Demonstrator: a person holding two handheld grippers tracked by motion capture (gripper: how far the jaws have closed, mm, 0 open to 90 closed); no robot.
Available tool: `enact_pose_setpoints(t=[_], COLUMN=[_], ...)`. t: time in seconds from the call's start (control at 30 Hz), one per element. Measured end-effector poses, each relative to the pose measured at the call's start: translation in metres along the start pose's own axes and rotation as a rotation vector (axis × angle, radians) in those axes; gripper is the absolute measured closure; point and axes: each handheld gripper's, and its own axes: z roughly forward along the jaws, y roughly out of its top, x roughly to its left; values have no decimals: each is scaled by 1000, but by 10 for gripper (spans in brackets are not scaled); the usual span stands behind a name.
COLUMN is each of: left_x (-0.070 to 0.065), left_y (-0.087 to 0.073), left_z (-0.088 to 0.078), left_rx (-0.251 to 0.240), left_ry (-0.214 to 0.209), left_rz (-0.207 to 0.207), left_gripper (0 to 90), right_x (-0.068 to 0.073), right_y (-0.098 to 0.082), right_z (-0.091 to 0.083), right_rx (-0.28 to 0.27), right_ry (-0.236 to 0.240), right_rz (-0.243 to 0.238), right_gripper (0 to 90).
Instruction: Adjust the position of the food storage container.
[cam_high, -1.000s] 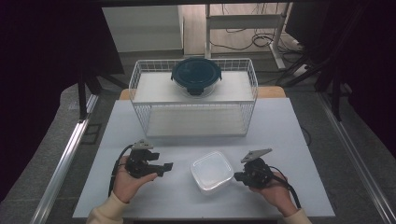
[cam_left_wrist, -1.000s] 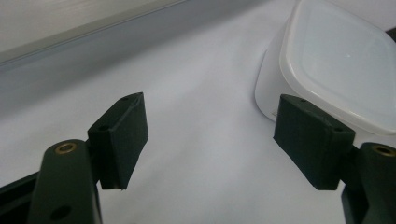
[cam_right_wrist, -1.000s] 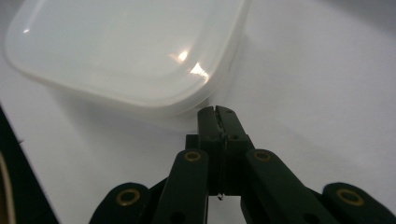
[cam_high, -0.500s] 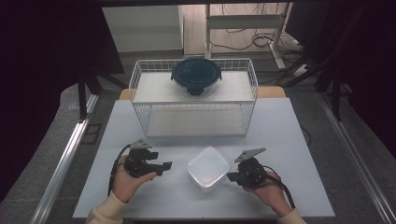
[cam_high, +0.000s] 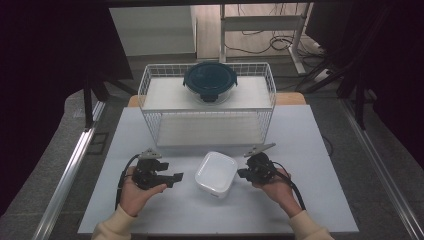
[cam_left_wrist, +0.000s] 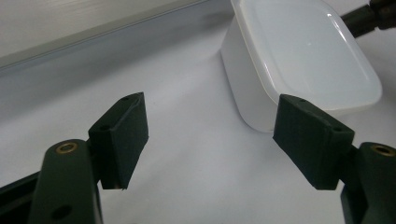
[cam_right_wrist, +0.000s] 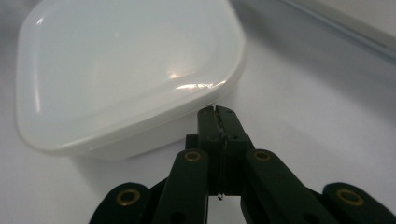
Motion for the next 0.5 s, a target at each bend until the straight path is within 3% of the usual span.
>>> enact_pose_setpoints(t=[0.5], left_x=[2], left_y=[2], left_z=[3], left_rx=[-4], left_ry=[3], left_rz=[-18], left_gripper=[259], right_x=[-4], right_y=[30], right_z=[26], right_rx=[-17], right_ry=[19], right_rz=[-20], right_gripper=[895])
